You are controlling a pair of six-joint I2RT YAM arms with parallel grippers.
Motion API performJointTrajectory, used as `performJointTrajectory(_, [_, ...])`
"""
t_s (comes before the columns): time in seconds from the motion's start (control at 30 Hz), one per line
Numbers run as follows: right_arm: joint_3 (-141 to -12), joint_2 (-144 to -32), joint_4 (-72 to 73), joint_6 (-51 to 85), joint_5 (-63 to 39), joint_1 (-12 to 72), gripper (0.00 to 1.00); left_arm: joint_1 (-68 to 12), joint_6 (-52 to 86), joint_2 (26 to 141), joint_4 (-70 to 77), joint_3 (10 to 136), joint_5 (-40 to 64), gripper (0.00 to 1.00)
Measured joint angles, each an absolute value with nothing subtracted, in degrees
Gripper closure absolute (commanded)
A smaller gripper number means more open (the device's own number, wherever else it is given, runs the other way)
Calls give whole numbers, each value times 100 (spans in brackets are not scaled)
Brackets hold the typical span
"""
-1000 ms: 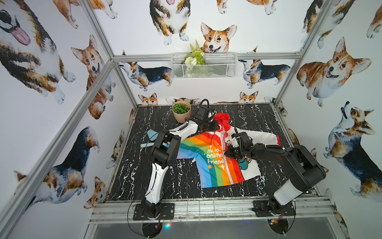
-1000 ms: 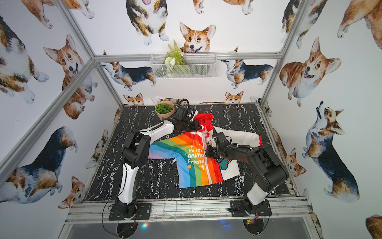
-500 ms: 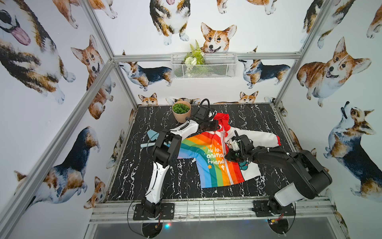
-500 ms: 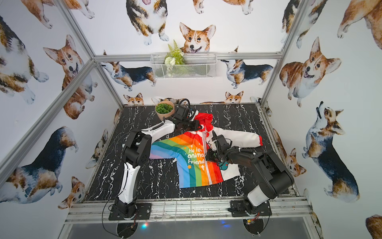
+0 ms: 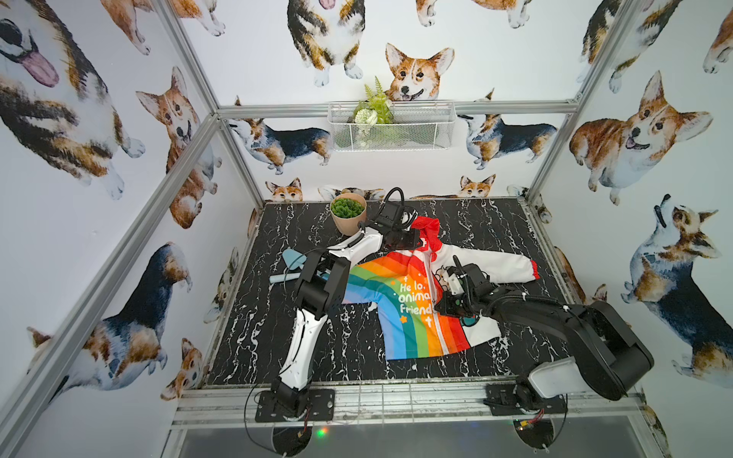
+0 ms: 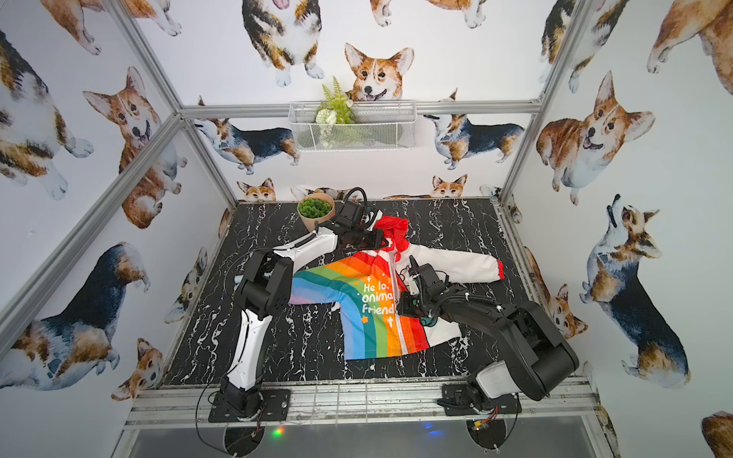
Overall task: Unzip the jacket
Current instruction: Unzip the zipper on the jacket.
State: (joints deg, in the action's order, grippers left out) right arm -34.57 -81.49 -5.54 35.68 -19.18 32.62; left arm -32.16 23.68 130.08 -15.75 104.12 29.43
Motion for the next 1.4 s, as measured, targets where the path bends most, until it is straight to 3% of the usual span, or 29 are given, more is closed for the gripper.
performJointTrajectory(1.4, [-2945, -7244, -1000, 3739, -1721, 3701, 100, -3175, 1651, 13931, -2711, 12081, 2480, 100])
